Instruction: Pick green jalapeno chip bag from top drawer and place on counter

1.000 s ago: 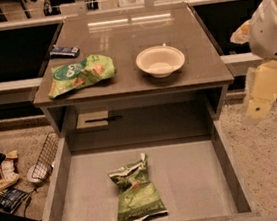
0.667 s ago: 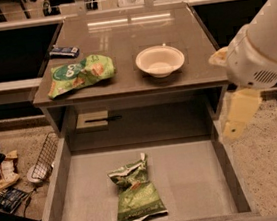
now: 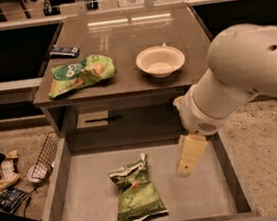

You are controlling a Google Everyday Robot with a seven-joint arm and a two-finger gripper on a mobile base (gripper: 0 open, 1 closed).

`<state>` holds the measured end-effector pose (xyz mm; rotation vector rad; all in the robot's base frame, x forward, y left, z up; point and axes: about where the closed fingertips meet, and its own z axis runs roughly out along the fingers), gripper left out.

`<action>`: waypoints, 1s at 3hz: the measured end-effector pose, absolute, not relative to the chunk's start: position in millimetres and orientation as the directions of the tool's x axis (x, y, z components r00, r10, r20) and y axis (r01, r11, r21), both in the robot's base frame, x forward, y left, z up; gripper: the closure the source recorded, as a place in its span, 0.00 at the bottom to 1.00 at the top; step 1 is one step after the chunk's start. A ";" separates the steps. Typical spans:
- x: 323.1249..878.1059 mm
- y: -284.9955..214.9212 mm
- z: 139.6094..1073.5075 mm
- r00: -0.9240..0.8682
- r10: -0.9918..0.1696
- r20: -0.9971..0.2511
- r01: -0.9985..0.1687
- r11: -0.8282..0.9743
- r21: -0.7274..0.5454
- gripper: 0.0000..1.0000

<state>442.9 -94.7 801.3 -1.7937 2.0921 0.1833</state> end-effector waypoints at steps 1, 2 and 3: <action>417.9 -55.2 756.7 -0.124 -0.922 -0.367 -0.984 0.162 -0.074 0.00; 392.7 -29.8 714.5 -0.138 -0.921 -0.364 -0.988 0.156 -0.019 0.00; 392.5 -11.5 675.2 -0.146 -0.925 -0.352 -0.987 0.162 -0.016 0.00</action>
Offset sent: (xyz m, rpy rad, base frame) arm -0.0820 0.0952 -0.1439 0.0255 0.1981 0.0289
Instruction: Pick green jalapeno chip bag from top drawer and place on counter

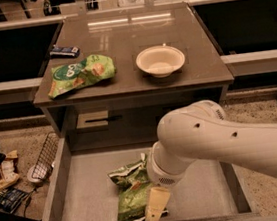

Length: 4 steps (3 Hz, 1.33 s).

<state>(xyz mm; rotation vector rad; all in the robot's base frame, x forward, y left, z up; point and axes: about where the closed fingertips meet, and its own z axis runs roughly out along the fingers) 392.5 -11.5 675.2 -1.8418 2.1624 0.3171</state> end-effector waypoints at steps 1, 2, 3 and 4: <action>409.7 0.1 651.0 -0.150 -0.925 -0.348 -0.984 0.174 -0.039 0.00; 433.3 9.0 644.0 -0.137 -0.929 -0.344 -0.983 0.171 -0.072 0.00; 440.8 16.7 635.3 -0.142 -0.925 -0.352 -0.984 0.171 -0.052 0.00; 432.5 23.8 626.0 -0.153 -0.927 -0.343 -0.987 0.163 0.001 0.18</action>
Offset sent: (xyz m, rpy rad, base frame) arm 0.0741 0.0325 -0.0389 -0.0247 -0.0947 -0.0086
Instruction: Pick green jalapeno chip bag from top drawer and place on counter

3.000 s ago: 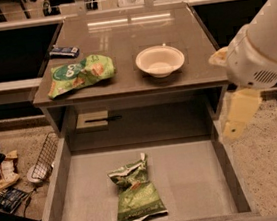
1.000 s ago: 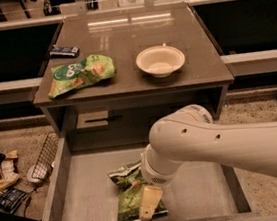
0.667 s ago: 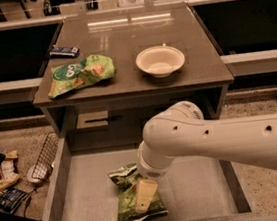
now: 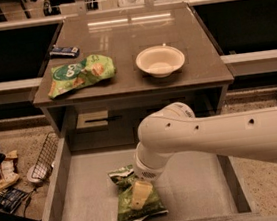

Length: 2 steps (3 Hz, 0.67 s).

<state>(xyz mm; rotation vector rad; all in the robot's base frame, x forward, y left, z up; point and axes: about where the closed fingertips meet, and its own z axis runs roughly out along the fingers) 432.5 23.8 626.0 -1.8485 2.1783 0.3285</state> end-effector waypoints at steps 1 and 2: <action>424.3 32.7 616.2 -0.158 -0.927 -0.340 -0.987 0.152 0.043 0.41; 424.1 37.3 618.5 -0.160 -0.922 -0.352 -0.987 0.154 0.045 0.65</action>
Offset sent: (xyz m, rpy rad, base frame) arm -0.0069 0.0181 -0.0044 0.0365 0.0407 -0.0002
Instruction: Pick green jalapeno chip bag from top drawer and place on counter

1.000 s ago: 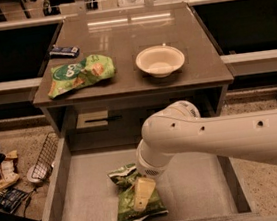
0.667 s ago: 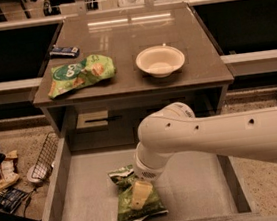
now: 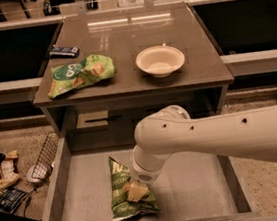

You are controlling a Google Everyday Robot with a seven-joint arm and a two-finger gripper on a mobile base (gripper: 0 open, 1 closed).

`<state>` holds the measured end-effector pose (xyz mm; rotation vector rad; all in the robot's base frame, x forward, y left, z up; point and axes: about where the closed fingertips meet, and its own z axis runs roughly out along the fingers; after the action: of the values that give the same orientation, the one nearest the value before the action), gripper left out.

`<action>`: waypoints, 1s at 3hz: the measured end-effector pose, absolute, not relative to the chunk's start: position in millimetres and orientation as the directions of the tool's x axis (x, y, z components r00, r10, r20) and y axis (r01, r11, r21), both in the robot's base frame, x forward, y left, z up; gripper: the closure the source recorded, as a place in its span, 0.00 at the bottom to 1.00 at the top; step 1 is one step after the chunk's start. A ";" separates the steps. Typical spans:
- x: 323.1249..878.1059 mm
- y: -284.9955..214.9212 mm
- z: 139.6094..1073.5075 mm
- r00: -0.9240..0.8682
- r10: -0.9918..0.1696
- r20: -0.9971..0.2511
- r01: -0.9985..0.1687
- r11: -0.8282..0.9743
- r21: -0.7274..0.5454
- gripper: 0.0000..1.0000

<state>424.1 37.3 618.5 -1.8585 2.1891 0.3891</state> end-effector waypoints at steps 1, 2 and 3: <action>436.5 22.3 656.8 -0.169 -0.906 -0.387 -0.984 0.176 0.017 0.88; 471.0 -32.8 754.9 -0.134 -0.901 -0.412 -0.981 0.180 -0.076 1.00; 499.1 -89.1 806.9 -0.165 -0.903 -0.396 -0.974 0.211 -0.076 1.00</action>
Offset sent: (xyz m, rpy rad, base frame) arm 0.0766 -0.1159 0.2336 0.0438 -0.2253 -0.0110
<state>499.1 -89.1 806.9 -1.7518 2.1377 0.2773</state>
